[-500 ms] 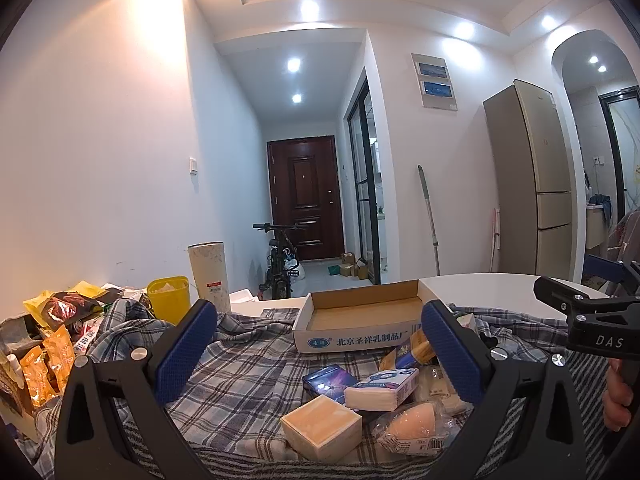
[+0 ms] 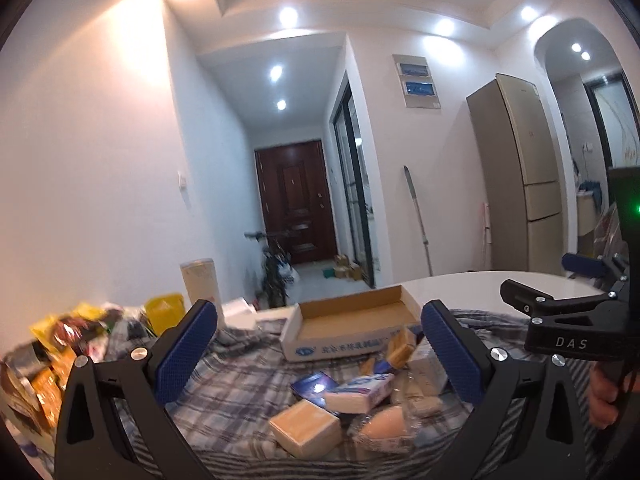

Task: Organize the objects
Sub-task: 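Move both tools over the items on the plaid shirt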

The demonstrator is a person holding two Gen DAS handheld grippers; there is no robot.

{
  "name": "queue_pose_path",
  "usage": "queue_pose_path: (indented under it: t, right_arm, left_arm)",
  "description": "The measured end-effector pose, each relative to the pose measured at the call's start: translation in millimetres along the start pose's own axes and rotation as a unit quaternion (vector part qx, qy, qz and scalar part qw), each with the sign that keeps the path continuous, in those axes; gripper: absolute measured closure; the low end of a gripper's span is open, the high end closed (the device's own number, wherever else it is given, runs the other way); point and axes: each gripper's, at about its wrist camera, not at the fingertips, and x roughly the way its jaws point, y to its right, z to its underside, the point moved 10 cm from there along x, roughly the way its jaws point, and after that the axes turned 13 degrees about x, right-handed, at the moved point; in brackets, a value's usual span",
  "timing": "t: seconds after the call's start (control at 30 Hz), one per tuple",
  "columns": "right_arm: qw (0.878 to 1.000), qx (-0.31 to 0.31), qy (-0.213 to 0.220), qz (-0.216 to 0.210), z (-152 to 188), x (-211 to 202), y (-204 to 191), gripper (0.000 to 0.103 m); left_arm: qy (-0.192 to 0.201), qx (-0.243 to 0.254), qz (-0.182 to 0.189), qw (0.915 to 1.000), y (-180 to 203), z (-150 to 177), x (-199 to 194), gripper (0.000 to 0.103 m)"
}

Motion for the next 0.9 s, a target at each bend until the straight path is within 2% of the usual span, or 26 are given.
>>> queue_pose_path:
  t: [0.1,0.27,0.43,0.57,0.63,0.7,0.9]
  right_arm:
    - [1.000,0.011,-0.002,-0.009,-13.9,-8.0,1.5,0.000]
    - [1.000,0.019,-0.001,-0.007,-28.7,-15.6,6.2,0.000]
    - [0.999,0.025,-0.025,-0.013,-21.2,-17.0,6.7,0.000]
    - [0.999,0.016,-0.029,-0.009,-15.1,-19.3,4.4,0.000]
    - [0.999,0.014,-0.031,-0.005,-12.3,-19.7,4.9,0.000]
    - [0.999,0.014,-0.035,-0.002,-10.1,-17.6,6.1,0.000]
    - [0.999,0.011,-0.047,0.001,-8.9,-11.1,4.3,0.000]
  left_arm:
    - [-0.025,-0.030,-0.001,0.9993,-11.9,-2.2,1.8,0.000]
    - [-0.078,-0.053,-0.046,0.9945,-34.0,8.9,10.4,0.000]
    - [-0.105,-0.075,-0.034,0.9911,-46.3,31.7,5.1,0.000]
    - [-0.125,-0.065,-0.029,0.9895,-47.0,44.6,5.2,0.000]
    - [-0.153,-0.061,-0.032,0.9858,-46.7,53.3,9.3,0.000]
    - [-0.168,-0.066,-0.020,0.9834,-42.8,58.4,13.1,0.000]
    - [-0.170,-0.096,-0.006,0.9807,-42.3,70.9,14.7,0.000]
